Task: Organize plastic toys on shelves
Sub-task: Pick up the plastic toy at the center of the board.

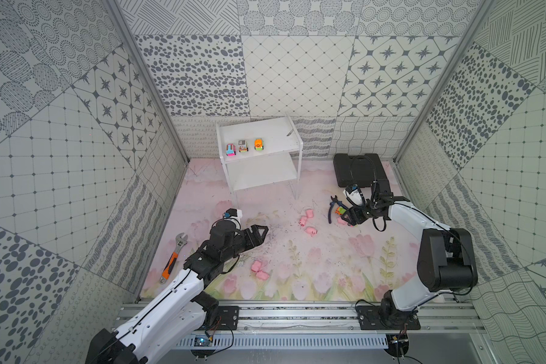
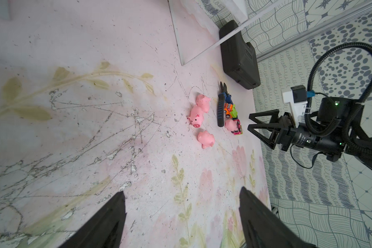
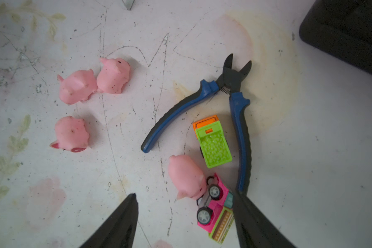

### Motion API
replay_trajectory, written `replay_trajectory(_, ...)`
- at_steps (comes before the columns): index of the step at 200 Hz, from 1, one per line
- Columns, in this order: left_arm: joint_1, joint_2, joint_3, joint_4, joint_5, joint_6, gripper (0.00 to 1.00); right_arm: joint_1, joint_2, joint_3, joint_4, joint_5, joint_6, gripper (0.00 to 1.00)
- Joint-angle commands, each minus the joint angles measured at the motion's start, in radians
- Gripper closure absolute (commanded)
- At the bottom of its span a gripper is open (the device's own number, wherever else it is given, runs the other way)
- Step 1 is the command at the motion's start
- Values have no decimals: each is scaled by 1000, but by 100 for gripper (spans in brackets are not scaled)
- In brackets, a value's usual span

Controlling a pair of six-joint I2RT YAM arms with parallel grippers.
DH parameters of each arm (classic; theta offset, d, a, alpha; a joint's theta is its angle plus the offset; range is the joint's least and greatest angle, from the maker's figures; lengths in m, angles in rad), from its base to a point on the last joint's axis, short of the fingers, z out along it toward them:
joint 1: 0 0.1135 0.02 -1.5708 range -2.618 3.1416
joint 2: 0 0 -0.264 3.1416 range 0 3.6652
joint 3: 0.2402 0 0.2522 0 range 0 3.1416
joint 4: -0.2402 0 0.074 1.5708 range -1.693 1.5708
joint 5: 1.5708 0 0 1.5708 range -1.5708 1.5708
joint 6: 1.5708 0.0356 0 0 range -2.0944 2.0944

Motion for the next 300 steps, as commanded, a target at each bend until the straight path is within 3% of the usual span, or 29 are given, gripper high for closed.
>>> replay_trajectory(1,11,-39,-6,40,-60,0,13,5,44,49,-9,-1,-68,33)
replay_trajectory(99,67,18,38,42,-10,-19,13,51,185,126,47,129,-57,45)
replay_trajectory(191,78,50,60,29,8,-32,14,107,285,208,-16,190,-92,46)
replay_trajectory(219,80,55,64,35,14,-34,14,111,301,222,-34,188,-97,55)
replay_trajectory(255,81,54,70,49,45,-36,14,112,268,201,-21,176,-92,66)
replay_trajectory(300,81,98,88,164,199,-92,16,110,105,153,-4,190,-86,66)
